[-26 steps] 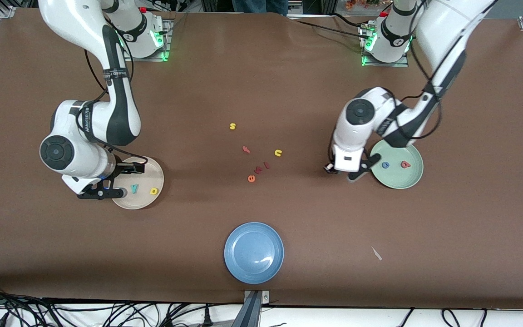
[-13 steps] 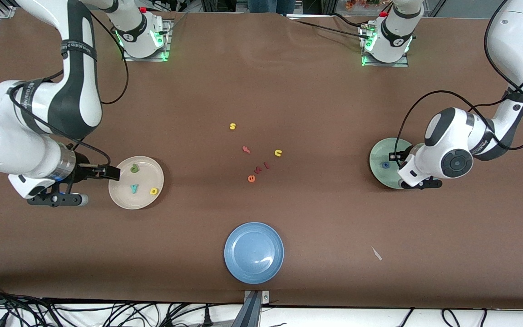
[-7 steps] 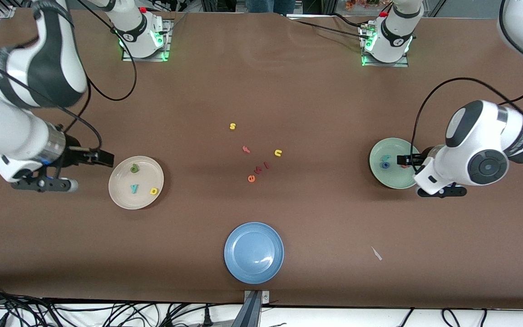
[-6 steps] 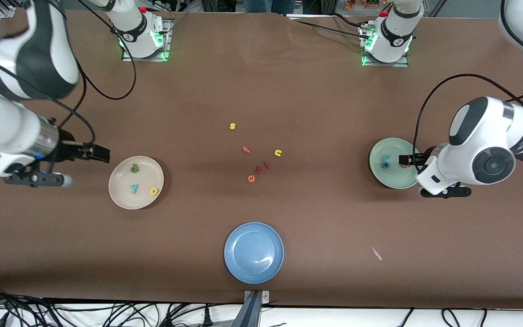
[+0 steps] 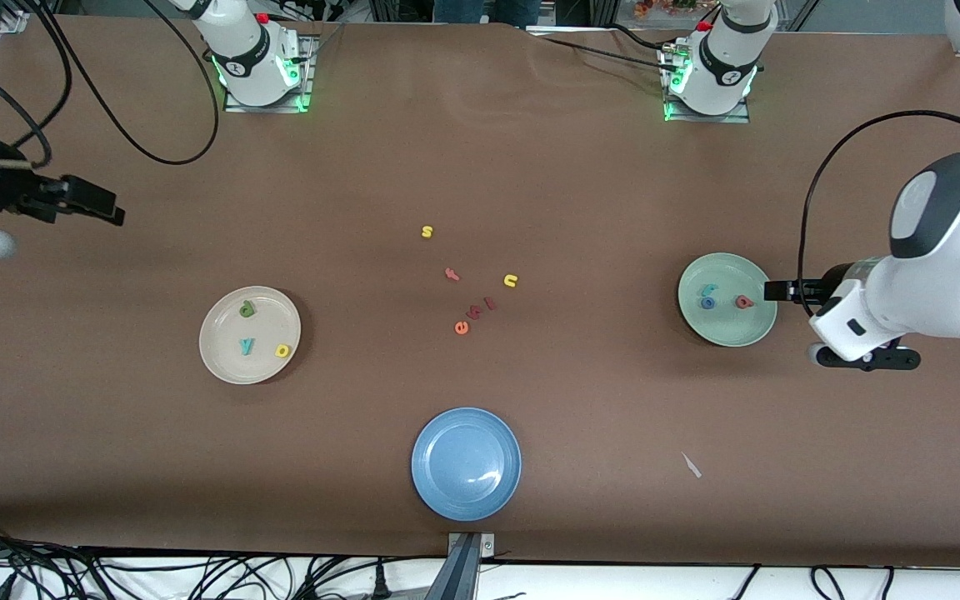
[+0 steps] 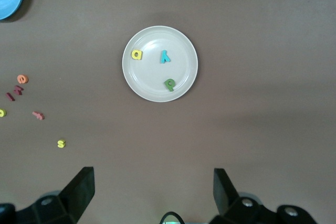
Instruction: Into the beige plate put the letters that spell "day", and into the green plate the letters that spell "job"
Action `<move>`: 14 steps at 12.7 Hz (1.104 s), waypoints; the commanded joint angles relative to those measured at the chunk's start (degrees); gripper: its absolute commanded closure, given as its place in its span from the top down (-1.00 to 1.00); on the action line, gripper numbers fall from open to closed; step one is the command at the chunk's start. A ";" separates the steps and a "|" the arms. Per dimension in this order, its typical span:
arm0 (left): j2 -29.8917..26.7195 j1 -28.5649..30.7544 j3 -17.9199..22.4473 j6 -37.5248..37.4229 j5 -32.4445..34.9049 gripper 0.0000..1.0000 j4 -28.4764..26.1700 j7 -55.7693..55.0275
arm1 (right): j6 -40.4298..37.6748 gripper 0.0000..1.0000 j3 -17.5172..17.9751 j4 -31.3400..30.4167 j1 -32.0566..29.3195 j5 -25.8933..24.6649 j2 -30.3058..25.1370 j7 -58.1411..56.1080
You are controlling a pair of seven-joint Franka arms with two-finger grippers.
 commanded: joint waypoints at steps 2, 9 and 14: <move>0.02 -13.81 17.03 -7.98 -8.77 1.00 12.87 2.85 | -0.19 0.99 1.10 -2.07 -1.43 -0.60 -1.56 -1.54; -14.11 -23.53 34.32 7.44 -20.14 0.90 -0.77 6.80 | -1.77 1.00 1.18 -1.54 -1.25 -2.53 -1.21 -2.06; -21.16 -21.68 34.32 18.71 -20.14 0.98 -13.46 10.15 | 0.86 1.00 1.18 -1.46 -1.17 -2.80 0.20 -4.00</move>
